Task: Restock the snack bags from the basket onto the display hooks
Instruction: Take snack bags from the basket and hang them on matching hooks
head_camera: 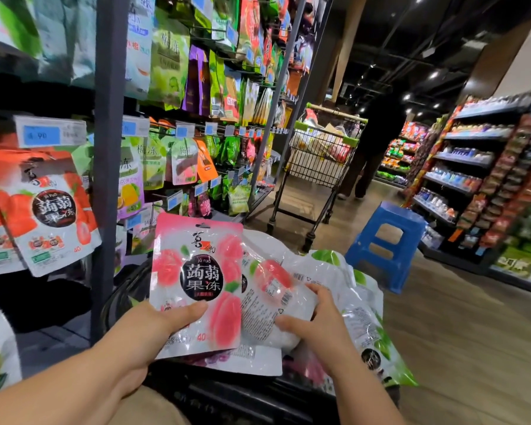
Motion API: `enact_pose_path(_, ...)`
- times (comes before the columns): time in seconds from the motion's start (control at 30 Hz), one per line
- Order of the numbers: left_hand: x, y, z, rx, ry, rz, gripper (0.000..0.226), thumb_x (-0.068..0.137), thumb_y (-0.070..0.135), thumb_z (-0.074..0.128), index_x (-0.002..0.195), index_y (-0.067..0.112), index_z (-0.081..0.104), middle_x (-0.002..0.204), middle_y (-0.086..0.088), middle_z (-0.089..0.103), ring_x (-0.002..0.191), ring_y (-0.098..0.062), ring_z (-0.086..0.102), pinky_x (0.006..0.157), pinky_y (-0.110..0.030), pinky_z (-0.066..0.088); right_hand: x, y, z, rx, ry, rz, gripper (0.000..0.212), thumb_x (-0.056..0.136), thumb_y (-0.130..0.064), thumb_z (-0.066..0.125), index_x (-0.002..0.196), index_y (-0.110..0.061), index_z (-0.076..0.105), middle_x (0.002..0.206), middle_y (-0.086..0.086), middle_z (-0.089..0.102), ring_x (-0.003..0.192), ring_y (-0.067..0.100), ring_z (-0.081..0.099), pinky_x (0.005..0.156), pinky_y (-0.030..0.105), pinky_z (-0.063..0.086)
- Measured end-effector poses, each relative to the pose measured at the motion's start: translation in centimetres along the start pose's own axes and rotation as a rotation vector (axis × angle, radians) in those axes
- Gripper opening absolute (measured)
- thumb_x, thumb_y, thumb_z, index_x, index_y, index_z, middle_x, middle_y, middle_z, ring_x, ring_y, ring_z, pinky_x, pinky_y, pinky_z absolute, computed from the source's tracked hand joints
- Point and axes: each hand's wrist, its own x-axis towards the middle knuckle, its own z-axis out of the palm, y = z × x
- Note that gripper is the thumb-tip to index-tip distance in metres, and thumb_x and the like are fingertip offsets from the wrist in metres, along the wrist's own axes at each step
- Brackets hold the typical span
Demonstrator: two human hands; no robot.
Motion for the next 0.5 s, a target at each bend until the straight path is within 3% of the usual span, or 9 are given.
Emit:
enact_pose_path(0.1, -0.1, 0.3, 0.2, -0.004, 0.014, 0.010, 0.081, 0.033, 0.041, 0.094, 0.106, 0.014, 0.074, 0.099, -0.001, 0.077, 0.099, -0.020, 0.072, 0.094, -0.036, 0.049, 0.6, -0.1, 0.8, 0.210, 0.107, -0.027, 0.064, 0.064, -0.012, 0.091, 0.111, -0.032, 0.053, 0.110, 0.004, 0.068, 0.095, 0.020, 0.070, 0.082, 0.040, 0.058)
enact_pose_path(0.17, -0.1, 0.3, 0.2, -0.021, 0.043, 0.003, 0.057, 0.053, 0.027, 0.089, 0.106, 0.014, 0.074, 0.100, -0.003, 0.077, 0.100, -0.022, 0.072, 0.096, -0.039, 0.049, 1.2, -0.2, 1.2, 0.362, 0.195, 0.004, 0.070, 0.055, -0.024, 0.096, 0.113, -0.019, 0.056, 0.109, 0.008, 0.070, 0.096, 0.027, 0.071, 0.086, 0.052, 0.058)
enact_pose_path(0.23, 0.0, 0.2, 0.0, -0.030, 0.058, -0.007, 0.051, 0.059, 0.018, 0.090, 0.107, 0.013, 0.073, 0.101, -0.004, 0.077, 0.100, -0.023, 0.071, 0.098, -0.040, 0.049, 1.6, -0.2, 1.4, 0.445, 0.292, -0.029, 0.072, 0.045, -0.040, 0.095, 0.096, -0.008, 0.055, 0.096, 0.010, 0.067, 0.089, 0.028, 0.066, 0.085, 0.063, 0.054)
enact_pose_path(0.3, 0.0, 0.1, -0.2, -0.018, 0.070, -0.023, 0.053, 0.059, 0.022, 0.090, 0.108, 0.014, 0.073, 0.102, -0.002, 0.077, 0.103, -0.023, 0.070, 0.104, -0.043, 0.046, 1.6, -0.7, 1.5, 0.432, 0.392, -0.107, 0.054, 0.053, -0.043, 0.093, 0.076, -0.015, 0.053, 0.081, 0.011, 0.058, 0.075, 0.025, 0.056, 0.073, 0.050, 0.052)
enact_pose_path(0.4, 0.1, 0.1, -0.4, -0.031, 0.076, -0.020, 0.061, 0.053, 0.035, 0.088, 0.109, 0.017, 0.073, 0.104, 0.000, 0.076, 0.106, -0.021, 0.069, 0.109, -0.046, 0.042, 1.1, -1.7, 1.8, 0.386, 0.458, -0.292, 0.023, 0.078, -0.016, 0.083, 0.079, -0.016, 0.060, 0.074, -0.005, 0.068, 0.071, 0.010, 0.063, 0.070, 0.028, 0.052)
enact_pose_path(0.47, 0.2, 0.2, -0.3, -0.028, 0.064, -0.021, 0.062, 0.053, 0.034, 0.090, 0.110, 0.017, 0.073, 0.105, 0.001, 0.076, 0.106, -0.020, 0.069, 0.109, -0.046, 0.042, 0.7, -2.2, 2.4, 0.344, 0.430, -0.341, 0.024, 0.083, -0.010, 0.078, 0.075, -0.019, 0.056, 0.062, -0.017, 0.061, 0.059, -0.001, 0.055, 0.062, 0.019, 0.047)
enact_pose_path(0.5, 0.2, 0.2, -0.2, -0.024, 0.055, -0.018, 0.057, 0.056, 0.028, 0.092, 0.109, 0.017, 0.073, 0.104, 0.001, 0.076, 0.105, -0.019, 0.069, 0.109, -0.044, 0.042, 0.6, -2.2, 2.8, 0.326, 0.407, -0.338, 0.027, 0.083, -0.012, 0.078, 0.073, -0.019, 0.054, 0.059, -0.016, 0.058, 0.057, 0.000, 0.051, 0.060, 0.022, 0.046)
